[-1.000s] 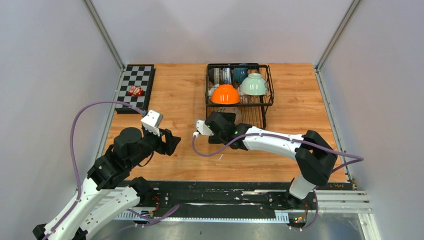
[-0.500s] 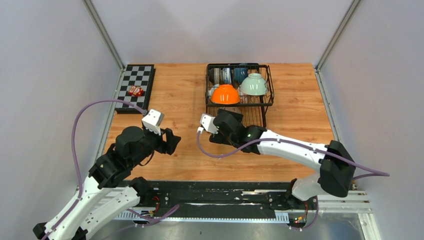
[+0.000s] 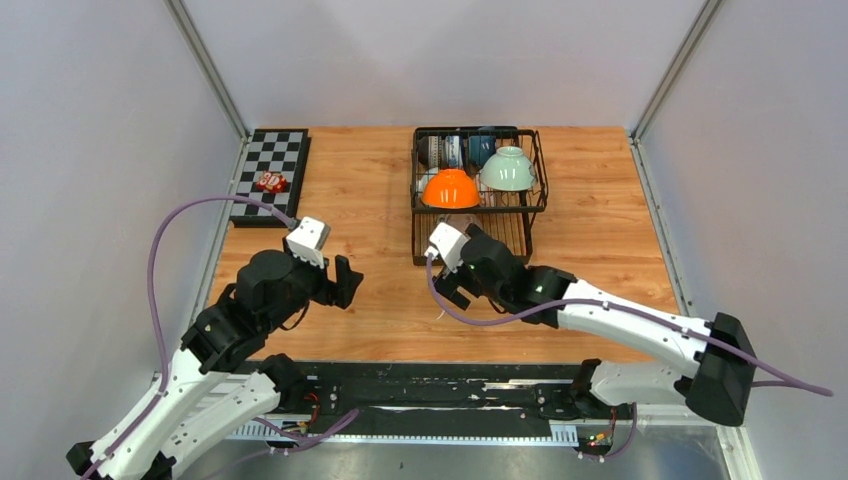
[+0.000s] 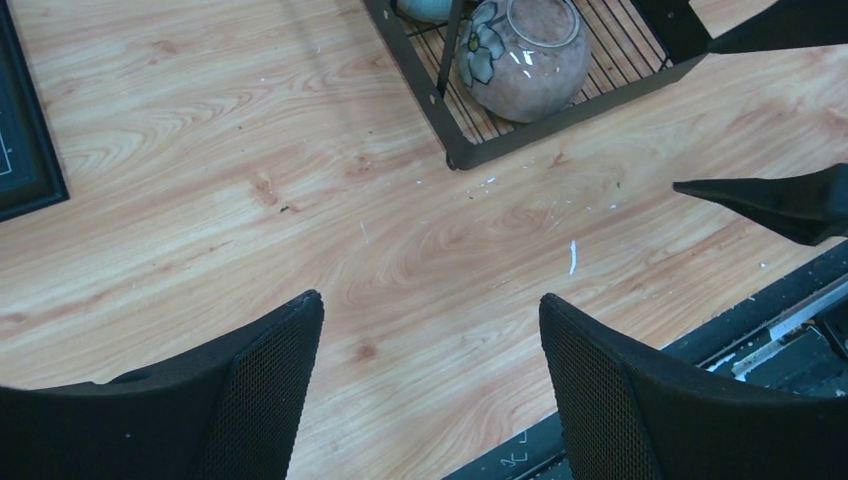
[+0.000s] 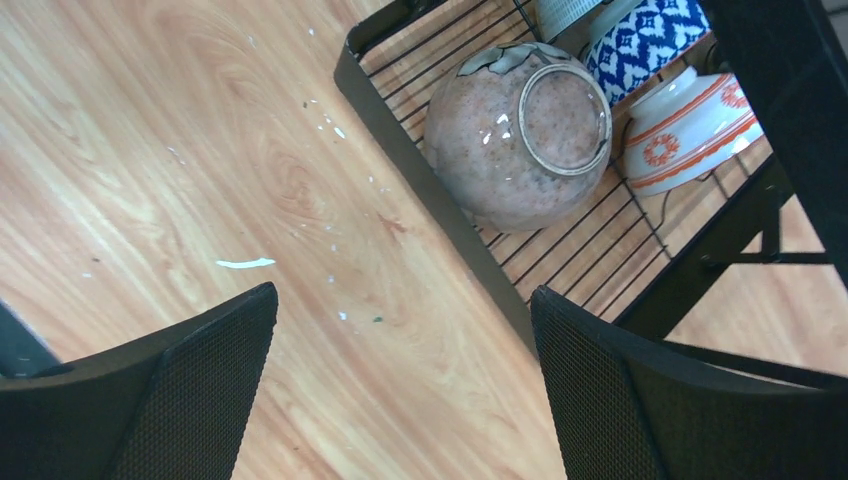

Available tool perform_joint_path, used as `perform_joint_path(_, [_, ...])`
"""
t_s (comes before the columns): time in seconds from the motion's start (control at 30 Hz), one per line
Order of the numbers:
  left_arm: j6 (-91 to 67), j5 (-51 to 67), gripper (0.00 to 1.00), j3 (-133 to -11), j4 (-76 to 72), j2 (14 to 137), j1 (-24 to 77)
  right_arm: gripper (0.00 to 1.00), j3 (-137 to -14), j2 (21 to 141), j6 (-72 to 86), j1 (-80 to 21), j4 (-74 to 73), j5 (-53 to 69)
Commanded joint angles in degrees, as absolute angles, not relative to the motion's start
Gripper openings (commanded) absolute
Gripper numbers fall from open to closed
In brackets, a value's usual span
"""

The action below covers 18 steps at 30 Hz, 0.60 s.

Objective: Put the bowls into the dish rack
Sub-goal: Move the dish rack to the center of the board.

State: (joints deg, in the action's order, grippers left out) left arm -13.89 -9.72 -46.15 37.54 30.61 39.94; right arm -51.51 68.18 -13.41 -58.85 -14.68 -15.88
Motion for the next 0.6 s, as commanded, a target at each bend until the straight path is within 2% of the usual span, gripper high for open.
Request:
perform_joint_path(0.0, [-14.4,-11.3,0.82,-46.4,38.7,31.5,39.9,0.98,-49.3,64.0,-2.0,-59.4,-14.5,-13.6])
perform_joint_path(0.07, [-14.6,-11.5,0.87,-46.4,38.9,31.7,39.9,0.98,-48.8,62.4,0.4,-59.4,-15.0,-14.3])
perform_joint_path(0.13, [-15.0,-11.9,0.99,-46.8,39.4,32.1,39.9,0.98,-48.2,60.2,3.7,-59.4,-15.1,-15.0])
perform_joint_path(0.43, [-17.0,-9.9,1.0,-50.9,38.9,36.0,39.9,1.0,-49.2,50.3,11.1,-59.3,-20.8,-22.4])
perform_joint_path(0.57, [-17.1,-9.7,1.0,-54.6,37.7,40.0,39.9,1.0,-55.1,49.1,12.8,-57.1,-28.0,-22.2])
